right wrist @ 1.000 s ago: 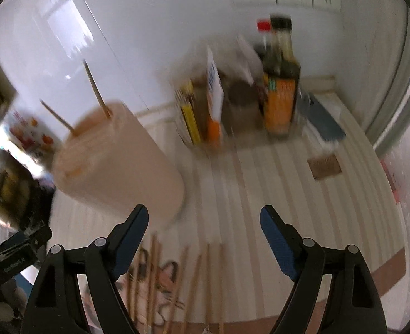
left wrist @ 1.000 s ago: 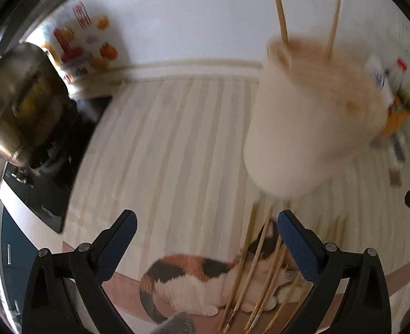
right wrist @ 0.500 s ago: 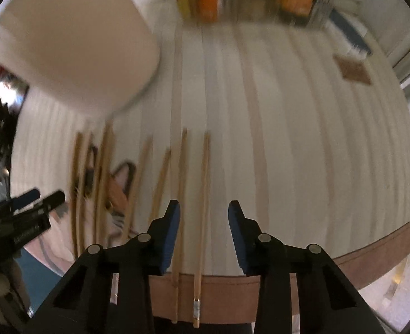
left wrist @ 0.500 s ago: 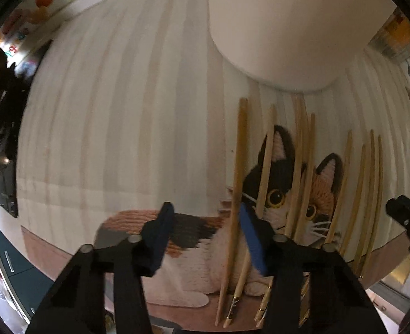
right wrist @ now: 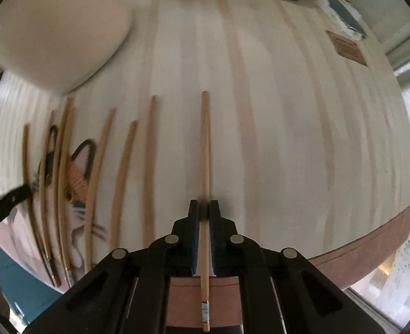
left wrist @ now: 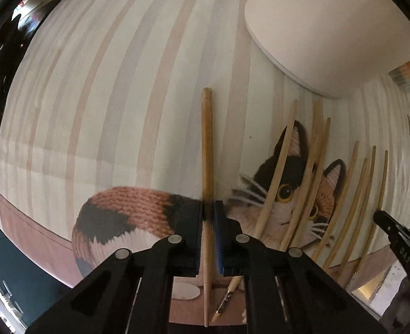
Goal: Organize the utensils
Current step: 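Close the left tool on a chopstick while the right tool grasps another chopstick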
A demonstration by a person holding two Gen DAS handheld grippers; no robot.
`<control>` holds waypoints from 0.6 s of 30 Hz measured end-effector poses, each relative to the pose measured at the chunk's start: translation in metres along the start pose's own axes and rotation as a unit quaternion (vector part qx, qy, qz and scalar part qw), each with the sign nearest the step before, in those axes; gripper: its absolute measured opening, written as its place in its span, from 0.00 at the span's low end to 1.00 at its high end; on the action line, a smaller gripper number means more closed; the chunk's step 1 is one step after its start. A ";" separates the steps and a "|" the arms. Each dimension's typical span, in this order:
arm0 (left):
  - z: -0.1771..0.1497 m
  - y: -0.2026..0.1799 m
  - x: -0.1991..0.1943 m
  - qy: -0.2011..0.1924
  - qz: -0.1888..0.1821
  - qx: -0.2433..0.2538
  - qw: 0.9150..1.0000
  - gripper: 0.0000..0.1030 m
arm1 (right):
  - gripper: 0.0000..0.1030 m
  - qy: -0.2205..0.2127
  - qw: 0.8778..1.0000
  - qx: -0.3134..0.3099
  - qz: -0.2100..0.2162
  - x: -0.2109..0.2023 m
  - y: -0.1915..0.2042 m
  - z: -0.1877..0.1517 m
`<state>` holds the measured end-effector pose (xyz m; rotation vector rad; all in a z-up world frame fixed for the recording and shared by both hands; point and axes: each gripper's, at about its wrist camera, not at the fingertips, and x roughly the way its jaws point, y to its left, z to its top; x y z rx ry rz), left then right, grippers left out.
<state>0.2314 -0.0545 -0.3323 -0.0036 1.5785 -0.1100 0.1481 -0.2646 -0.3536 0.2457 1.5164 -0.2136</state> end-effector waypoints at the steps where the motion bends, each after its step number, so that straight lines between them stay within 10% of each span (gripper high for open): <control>1: -0.001 -0.001 0.000 -0.001 0.002 0.005 1.000 0.06 | 0.07 0.004 1.000 0.000 0.002 0.001 -0.002 0.000; 18: -0.006 -0.027 0.003 -0.005 0.024 0.037 0.999 0.07 | 0.08 0.028 0.999 -0.022 -0.019 0.012 0.016 0.021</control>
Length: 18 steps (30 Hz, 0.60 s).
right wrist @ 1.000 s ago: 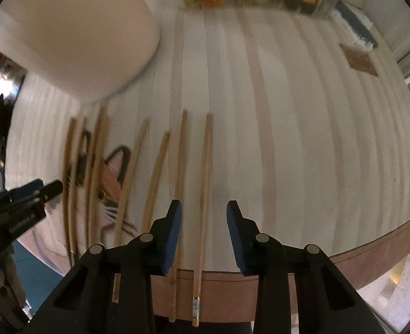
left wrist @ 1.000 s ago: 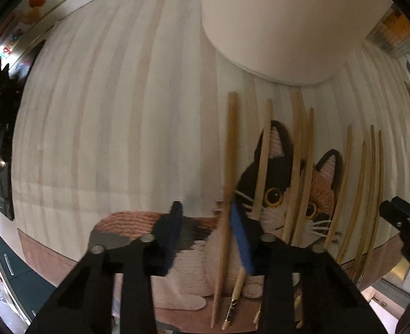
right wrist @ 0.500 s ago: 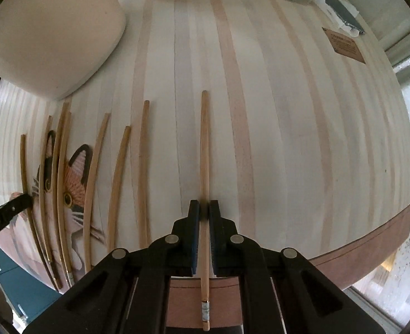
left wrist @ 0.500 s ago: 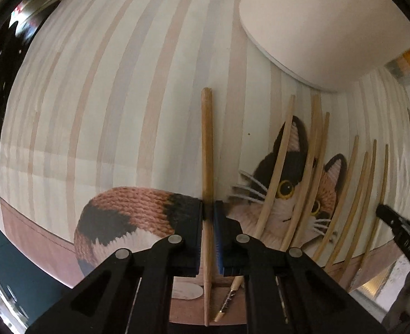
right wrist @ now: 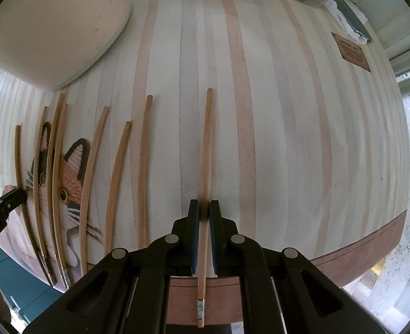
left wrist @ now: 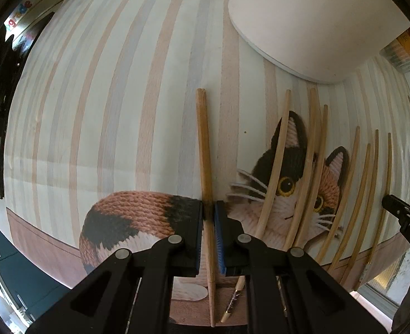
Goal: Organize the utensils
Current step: 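Close the left tool on a chopstick while the right tool grasps another chopstick, then lift the left tool's chopstick to the holder while the right tool carries its chopstick there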
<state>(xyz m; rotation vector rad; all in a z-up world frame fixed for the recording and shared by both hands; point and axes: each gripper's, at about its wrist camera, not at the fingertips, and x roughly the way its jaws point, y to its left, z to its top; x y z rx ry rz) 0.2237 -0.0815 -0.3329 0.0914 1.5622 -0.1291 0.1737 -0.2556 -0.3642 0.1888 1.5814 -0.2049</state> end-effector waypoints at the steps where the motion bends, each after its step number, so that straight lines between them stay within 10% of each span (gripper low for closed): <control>1: 0.000 0.001 0.000 0.000 0.000 0.001 1.000 0.07 | 0.08 0.001 1.000 0.000 0.000 0.000 0.000 0.001; 18: -0.002 0.020 -0.041 -0.074 0.043 -0.005 0.996 0.05 | 0.07 -0.051 0.998 0.025 0.016 -0.025 -0.011 -0.005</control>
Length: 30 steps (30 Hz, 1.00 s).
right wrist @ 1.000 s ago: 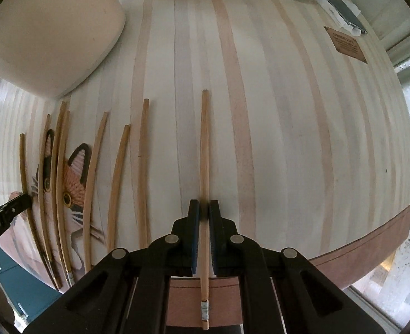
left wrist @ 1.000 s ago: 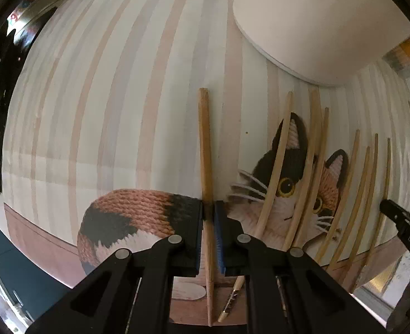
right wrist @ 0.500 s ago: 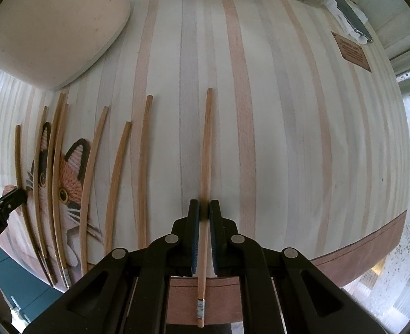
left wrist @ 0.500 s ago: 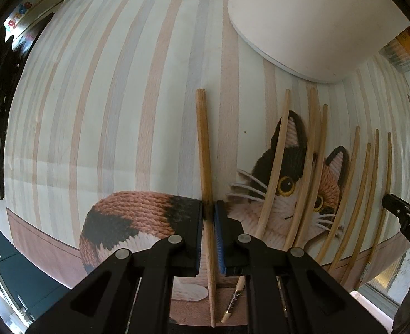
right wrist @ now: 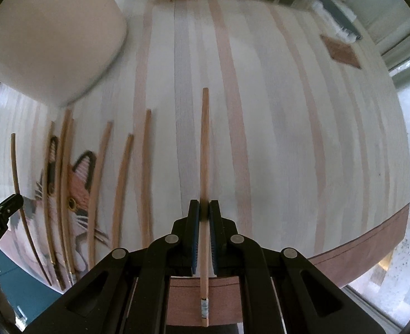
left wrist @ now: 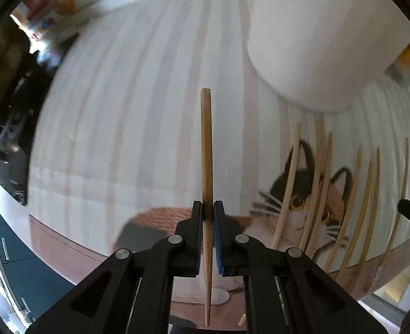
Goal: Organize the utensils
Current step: 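Lift the left tool's chopstick to the holder while the right tool carries its chopstick there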
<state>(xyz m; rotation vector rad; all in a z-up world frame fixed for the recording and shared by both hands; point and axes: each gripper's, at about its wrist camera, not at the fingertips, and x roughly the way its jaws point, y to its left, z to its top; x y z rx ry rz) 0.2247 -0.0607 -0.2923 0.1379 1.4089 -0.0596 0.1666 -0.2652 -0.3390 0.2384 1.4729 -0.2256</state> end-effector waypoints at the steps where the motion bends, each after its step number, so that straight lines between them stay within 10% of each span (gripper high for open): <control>1: 0.002 0.003 -0.008 -0.012 0.003 -0.004 1.000 0.05 | 0.07 -0.012 1.000 -0.001 0.000 -0.007 0.001 0.001; 18: 0.034 0.034 -0.134 -0.165 -0.018 -0.051 0.985 0.05 | 0.07 -0.167 0.985 0.015 0.036 -0.112 0.003 0.028; 30: 0.059 0.052 -0.250 -0.261 -0.131 -0.112 0.950 0.05 | 0.07 -0.256 0.956 0.046 0.133 -0.210 0.002 0.064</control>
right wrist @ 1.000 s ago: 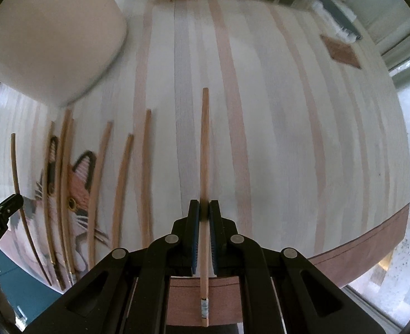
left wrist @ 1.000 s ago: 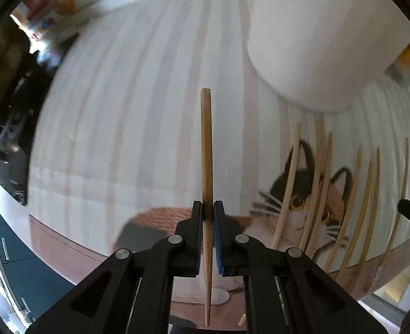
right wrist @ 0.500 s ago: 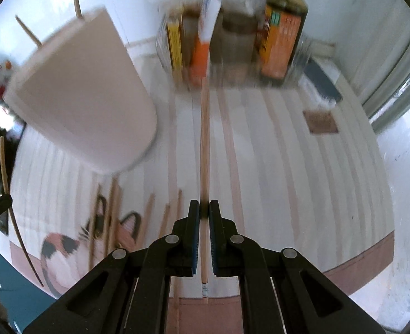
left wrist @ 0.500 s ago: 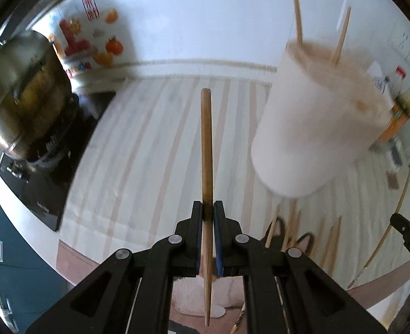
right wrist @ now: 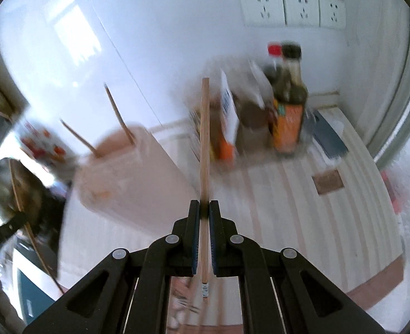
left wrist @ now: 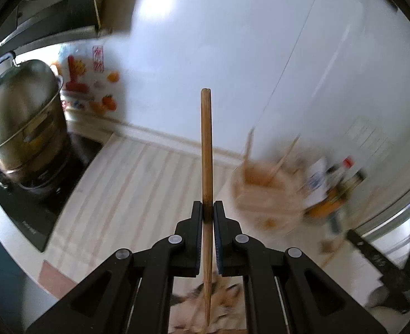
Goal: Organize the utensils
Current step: 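Lift the left tool's chopstick to the holder while the right tool carries its chopstick there, then drop the left tool's chopstick into the holder and open while the right tool releases its chopstick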
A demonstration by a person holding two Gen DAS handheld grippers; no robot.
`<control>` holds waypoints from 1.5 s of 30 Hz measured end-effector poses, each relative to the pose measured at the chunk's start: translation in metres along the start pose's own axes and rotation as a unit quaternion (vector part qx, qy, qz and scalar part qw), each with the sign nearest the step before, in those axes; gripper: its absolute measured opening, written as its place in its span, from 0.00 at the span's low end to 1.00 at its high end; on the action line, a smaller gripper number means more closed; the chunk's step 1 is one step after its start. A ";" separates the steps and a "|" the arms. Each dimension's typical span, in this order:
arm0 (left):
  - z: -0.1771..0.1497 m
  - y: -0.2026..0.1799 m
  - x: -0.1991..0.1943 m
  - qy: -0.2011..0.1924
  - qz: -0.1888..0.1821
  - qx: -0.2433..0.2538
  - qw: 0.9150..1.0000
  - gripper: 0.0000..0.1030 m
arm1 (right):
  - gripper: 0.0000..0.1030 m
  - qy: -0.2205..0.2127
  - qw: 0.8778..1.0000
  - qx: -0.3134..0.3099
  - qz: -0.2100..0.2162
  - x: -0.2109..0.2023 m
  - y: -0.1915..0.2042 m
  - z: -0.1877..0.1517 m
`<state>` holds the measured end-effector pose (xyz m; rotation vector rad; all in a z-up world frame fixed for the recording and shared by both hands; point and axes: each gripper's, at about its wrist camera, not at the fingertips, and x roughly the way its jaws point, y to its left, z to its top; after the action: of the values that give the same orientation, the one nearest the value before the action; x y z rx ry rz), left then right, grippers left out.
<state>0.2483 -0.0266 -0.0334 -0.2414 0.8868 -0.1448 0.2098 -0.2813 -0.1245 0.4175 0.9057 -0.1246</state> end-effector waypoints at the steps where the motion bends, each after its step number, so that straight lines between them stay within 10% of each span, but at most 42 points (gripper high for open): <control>1: 0.009 -0.005 -0.008 -0.011 -0.011 -0.002 1.000 0.05 | 0.07 -0.009 1.000 0.002 0.012 -0.007 0.005 0.010; 10: 0.078 -0.038 -0.013 -0.079 -0.054 -0.009 0.995 0.05 | 0.07 -0.079 0.996 -0.002 0.052 -0.028 0.044 0.086; 18: 0.116 -0.054 0.065 -0.087 -0.069 -0.020 0.994 0.05 | 0.07 -0.110 0.992 0.016 0.060 0.005 0.068 0.139; 26: 0.106 -0.061 0.132 -0.073 -0.042 0.004 0.996 0.05 | 0.07 -0.117 0.991 0.008 0.056 0.051 0.085 0.140; 39: 0.087 -0.065 0.135 -0.033 -0.021 0.078 0.996 0.07 | 0.07 -0.075 0.995 -0.025 0.066 0.081 0.089 0.116; 42: 0.085 -0.068 0.118 -0.031 -0.012 0.099 0.995 0.15 | 0.08 -0.041 0.996 -0.029 0.078 0.085 0.086 0.111; 45: 0.085 -0.067 0.091 -0.050 0.014 0.107 0.993 0.56 | 0.23 -0.042 0.996 -0.028 0.078 0.073 0.081 0.109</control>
<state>0.3694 -0.0988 -0.0322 -0.0359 0.7674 -0.1977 0.3582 -0.2460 -0.0981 0.4264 0.7898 0.0253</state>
